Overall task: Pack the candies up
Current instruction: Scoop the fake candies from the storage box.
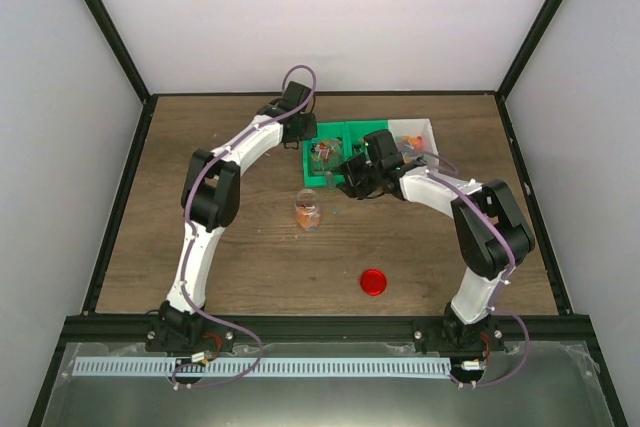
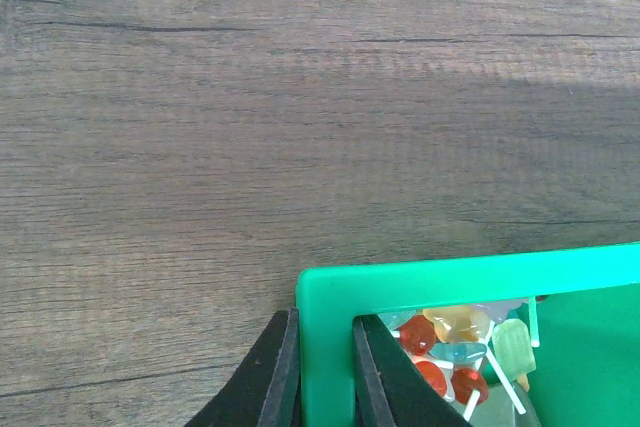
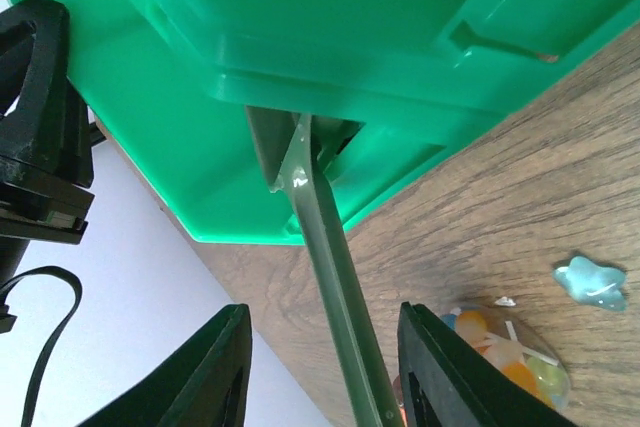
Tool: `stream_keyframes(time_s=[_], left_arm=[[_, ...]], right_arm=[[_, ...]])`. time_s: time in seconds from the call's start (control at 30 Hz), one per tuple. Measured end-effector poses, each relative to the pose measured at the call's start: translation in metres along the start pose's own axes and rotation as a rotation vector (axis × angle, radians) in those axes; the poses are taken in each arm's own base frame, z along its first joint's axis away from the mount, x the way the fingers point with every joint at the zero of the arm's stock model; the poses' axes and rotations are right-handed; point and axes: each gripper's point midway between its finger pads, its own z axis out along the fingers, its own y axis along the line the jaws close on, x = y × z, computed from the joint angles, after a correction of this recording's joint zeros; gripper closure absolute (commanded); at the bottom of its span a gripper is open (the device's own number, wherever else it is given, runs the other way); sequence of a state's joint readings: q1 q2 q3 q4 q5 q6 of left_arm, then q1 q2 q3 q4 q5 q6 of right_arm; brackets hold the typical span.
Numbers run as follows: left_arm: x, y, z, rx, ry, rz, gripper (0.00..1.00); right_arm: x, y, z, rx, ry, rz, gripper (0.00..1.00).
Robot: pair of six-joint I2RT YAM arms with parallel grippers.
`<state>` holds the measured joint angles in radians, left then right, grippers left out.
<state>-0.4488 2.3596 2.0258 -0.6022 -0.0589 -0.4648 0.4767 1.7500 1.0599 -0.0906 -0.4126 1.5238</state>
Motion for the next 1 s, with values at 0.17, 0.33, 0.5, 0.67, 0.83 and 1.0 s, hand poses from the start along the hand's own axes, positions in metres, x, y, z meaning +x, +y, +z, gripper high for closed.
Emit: stream_keyframes(time_s=[0.17, 0.33, 0.5, 0.67, 0.83, 1.0], left_arm=[[0.000, 0.000, 0.000, 0.000, 0.000, 0.000, 0.96], [0.000, 0.000, 0.000, 0.001, 0.001, -0.001, 0.96], [0.001, 0.000, 0.000, 0.003, 0.002, -0.002, 0.96], [0.002, -0.001, -0.001, 0.008, 0.004, -0.003, 0.96], [0.003, -0.001, -0.001, 0.012, 0.007, -0.003, 0.96], [0.003, -0.001, -0.001, 0.014, 0.007, -0.003, 0.96]], right_arm=[[0.008, 0.001, 0.003, 0.000, 0.010, 0.004, 0.60], [0.020, -0.001, 0.007, 0.011, 0.020, 0.005, 0.72], [0.022, -0.004, 0.008, 0.024, 0.016, 0.013, 0.67], [0.026, -0.008, 0.009, 0.039, 0.019, 0.016, 0.62], [0.032, -0.018, 0.012, 0.057, 0.030, 0.021, 0.68], [0.033, -0.023, 0.012, 0.066, 0.032, 0.024, 0.76]])
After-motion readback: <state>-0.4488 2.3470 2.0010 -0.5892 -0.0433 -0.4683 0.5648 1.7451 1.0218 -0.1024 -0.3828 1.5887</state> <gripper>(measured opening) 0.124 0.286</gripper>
